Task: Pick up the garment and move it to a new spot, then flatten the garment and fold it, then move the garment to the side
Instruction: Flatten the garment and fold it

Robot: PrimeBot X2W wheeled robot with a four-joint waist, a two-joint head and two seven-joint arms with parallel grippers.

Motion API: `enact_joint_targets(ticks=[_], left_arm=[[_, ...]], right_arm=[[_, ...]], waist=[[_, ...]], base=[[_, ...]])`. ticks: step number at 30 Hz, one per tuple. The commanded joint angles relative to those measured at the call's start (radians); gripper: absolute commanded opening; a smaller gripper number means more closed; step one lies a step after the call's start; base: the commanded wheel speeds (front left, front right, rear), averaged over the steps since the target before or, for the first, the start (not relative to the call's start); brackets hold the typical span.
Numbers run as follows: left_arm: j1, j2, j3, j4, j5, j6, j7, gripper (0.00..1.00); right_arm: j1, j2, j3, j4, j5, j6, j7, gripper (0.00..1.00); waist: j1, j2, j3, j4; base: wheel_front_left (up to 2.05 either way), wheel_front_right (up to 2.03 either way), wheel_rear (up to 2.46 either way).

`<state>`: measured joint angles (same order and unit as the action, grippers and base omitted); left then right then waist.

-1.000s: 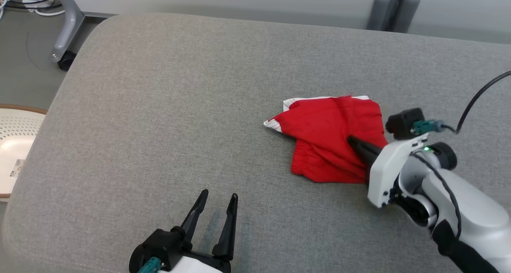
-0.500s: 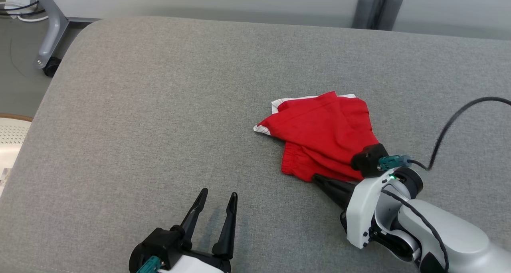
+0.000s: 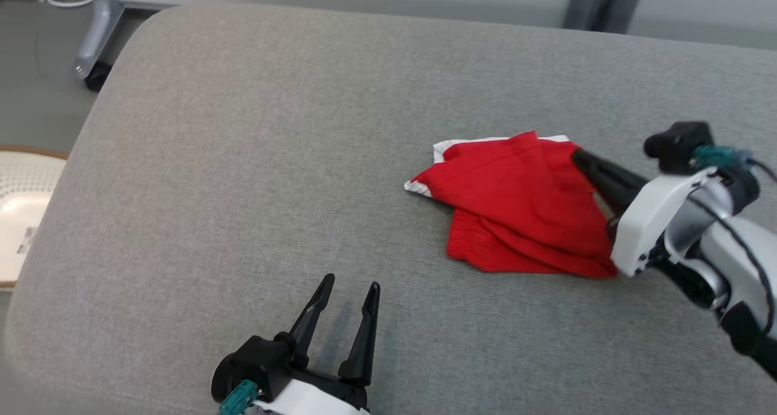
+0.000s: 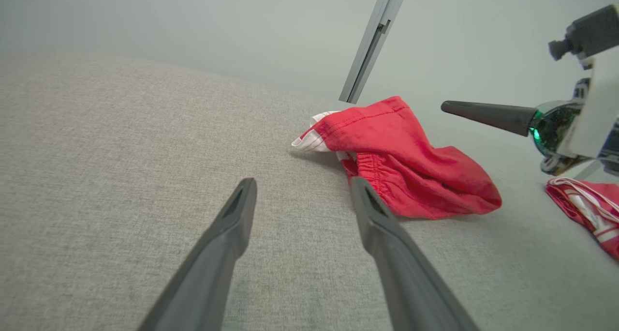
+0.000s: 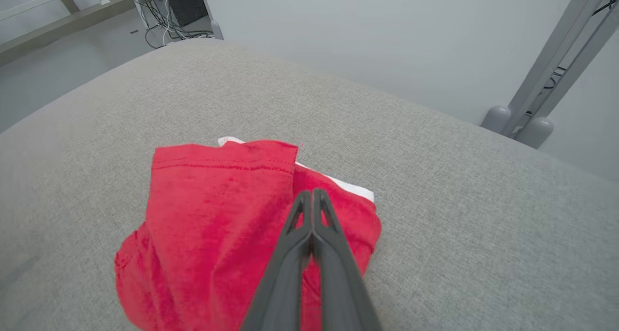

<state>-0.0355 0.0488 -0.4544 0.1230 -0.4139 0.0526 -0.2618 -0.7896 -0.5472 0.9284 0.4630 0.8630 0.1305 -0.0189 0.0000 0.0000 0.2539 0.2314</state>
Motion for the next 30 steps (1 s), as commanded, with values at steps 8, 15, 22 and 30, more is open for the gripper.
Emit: enact_joint_targets(ticks=[8,15,22,30], left_arm=[[-0.047,0.003,-0.053,-0.025,-0.055,0.024,-0.003,1.00],[-0.066,0.003,-0.072,-0.030,-0.076,0.035,-0.003,1.00],[-0.068,0.003,-0.049,-0.019,-0.063,0.036,-0.003,1.00],[-0.061,0.004,-0.045,-0.003,-0.053,0.027,-0.003,1.00]], right_arm=[[-0.088,-0.077,0.044,0.059,0.025,0.000,0.070,0.00],[-0.113,-0.124,0.104,0.065,0.067,0.000,0.069,0.00],[-0.141,-0.140,0.186,0.002,0.084,0.000,0.030,0.00],[-0.132,-0.151,0.263,-0.090,0.163,0.000,0.014,0.00]], waist=[[0.0000,0.0000,0.107,0.114],[0.0000,0.0000,0.129,0.142],[0.0000,0.0000,0.113,0.117],[0.0000,0.0000,0.089,0.087]], base=[[0.00,0.00,0.00],[0.00,0.00,0.00],[0.00,0.00,0.00],[0.00,0.00,0.00]])
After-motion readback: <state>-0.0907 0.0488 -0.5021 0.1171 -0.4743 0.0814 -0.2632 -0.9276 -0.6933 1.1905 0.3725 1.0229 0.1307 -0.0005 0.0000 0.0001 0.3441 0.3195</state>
